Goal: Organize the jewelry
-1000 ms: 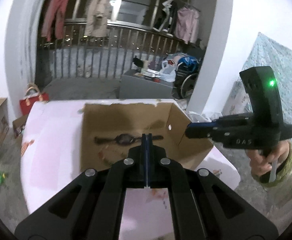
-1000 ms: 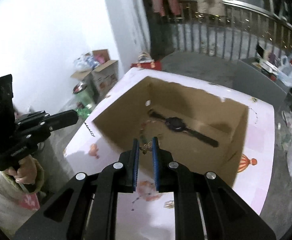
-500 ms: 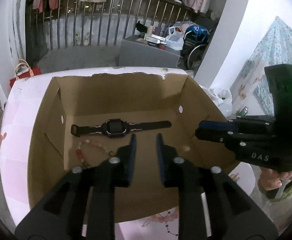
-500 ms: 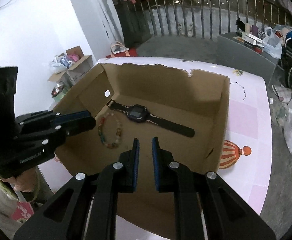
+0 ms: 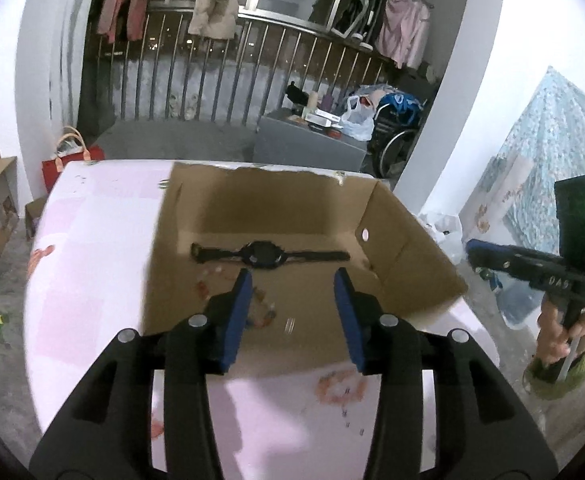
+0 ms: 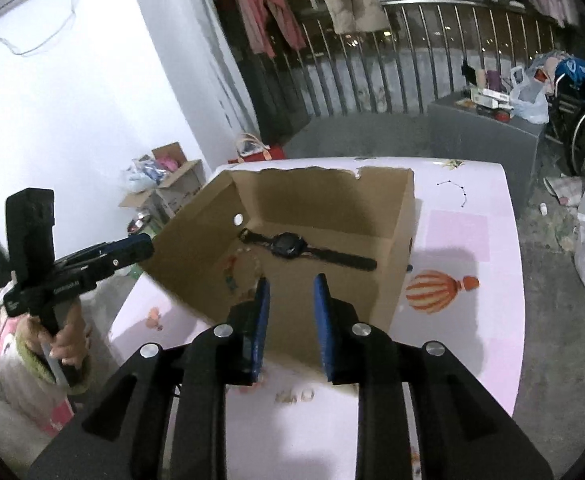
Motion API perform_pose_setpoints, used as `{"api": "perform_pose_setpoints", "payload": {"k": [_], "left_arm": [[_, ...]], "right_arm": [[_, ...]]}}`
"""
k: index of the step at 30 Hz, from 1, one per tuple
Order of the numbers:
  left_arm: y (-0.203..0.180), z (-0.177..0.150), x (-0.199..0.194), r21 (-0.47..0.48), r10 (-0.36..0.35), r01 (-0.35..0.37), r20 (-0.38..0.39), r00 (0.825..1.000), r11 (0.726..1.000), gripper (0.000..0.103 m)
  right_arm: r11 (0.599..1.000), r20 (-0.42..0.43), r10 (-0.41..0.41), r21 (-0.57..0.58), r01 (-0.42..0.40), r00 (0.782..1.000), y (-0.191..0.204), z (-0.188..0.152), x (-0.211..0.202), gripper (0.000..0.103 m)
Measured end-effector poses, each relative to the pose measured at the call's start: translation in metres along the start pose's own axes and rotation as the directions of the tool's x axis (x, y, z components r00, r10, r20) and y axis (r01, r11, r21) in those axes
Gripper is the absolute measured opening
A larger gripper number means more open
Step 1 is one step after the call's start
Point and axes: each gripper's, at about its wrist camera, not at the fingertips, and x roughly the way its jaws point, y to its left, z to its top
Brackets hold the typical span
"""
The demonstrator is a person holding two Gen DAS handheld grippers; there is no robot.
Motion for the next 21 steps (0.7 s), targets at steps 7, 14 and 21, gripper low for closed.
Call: {"api": "perform_pose_setpoints", "payload": {"k": [7,14,21], "left_arm": [[-0.005,-0.052,-0.023,0.046,0.014,-0.011,-0.065,0.998,0.999,0.043],[-0.031,-0.093,0.026,0.240,0.086,-0.045,-0.161,0.983,0.970,0.043],[-0.040,-0.104,0.064,0.338,0.080,0.003,-0.231,0.970,0.941,0.031]], "right_arm": [[0.999,-0.059,0.047,0.024,-0.045,0.997,0.005,-0.063,-0.005,0.024],[0.999,-0.192,0.004,0.041,0.004,0.981,0.005,-0.109,0.045,0.024],[0.999,-0.198,0.019,0.038,-0.012,0.980,0.001,-0.110,0.058,0.024]]}}
